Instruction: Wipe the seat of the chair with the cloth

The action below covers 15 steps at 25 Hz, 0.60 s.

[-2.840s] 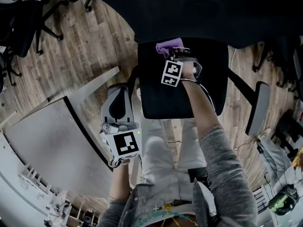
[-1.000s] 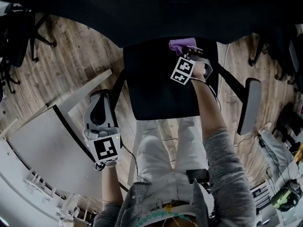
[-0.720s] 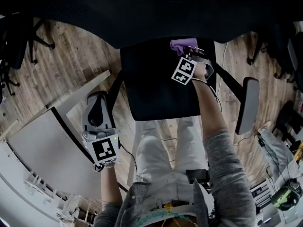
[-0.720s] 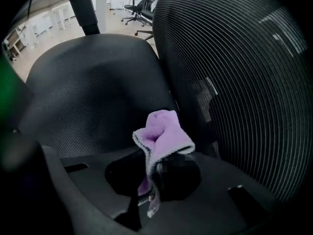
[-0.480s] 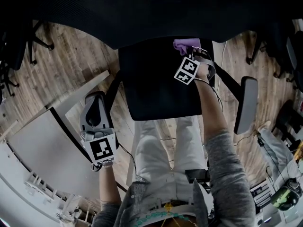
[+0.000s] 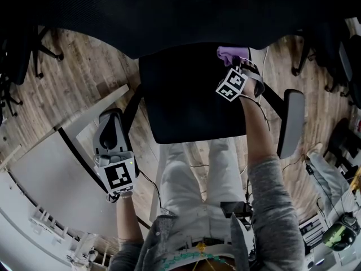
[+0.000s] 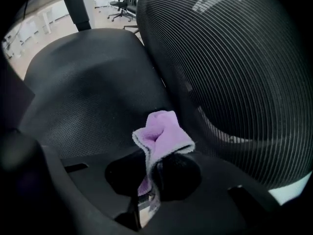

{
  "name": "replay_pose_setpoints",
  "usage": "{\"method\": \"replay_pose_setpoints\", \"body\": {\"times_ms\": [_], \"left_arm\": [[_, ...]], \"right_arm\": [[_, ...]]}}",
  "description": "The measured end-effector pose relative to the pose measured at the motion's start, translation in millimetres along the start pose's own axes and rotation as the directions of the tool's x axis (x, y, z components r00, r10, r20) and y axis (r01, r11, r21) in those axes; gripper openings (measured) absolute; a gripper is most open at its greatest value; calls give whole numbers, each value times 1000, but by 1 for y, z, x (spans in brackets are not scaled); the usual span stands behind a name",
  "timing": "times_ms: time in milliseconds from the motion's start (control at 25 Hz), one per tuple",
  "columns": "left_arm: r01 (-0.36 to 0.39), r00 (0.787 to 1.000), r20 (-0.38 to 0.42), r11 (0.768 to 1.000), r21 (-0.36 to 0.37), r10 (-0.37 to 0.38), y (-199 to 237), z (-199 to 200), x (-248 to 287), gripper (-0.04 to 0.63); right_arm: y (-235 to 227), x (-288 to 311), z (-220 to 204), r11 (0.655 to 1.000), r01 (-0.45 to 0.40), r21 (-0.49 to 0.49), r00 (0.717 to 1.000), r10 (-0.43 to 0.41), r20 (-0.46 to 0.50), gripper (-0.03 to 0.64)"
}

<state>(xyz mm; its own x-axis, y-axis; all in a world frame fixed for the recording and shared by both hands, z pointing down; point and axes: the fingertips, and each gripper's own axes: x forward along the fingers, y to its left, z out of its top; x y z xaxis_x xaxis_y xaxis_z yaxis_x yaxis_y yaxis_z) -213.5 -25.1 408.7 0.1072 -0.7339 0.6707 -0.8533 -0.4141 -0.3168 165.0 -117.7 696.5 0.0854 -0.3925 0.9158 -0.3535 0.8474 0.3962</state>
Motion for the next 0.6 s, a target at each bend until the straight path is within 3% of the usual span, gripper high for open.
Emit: {"method": "replay_pose_setpoints", "body": {"times_ms": [240,600], "left_arm": [[4,1000,-1,1000,-1,-4,0,1,0,-3],[-2,1000,-10,1000,4,3,-1,0,0,-3]], "right_arm": [[-7,-3,-17,998,18,68,1000,-17,-8,48],[-5,1,-18,995,15,97,1000,-15,-3,46]]}}
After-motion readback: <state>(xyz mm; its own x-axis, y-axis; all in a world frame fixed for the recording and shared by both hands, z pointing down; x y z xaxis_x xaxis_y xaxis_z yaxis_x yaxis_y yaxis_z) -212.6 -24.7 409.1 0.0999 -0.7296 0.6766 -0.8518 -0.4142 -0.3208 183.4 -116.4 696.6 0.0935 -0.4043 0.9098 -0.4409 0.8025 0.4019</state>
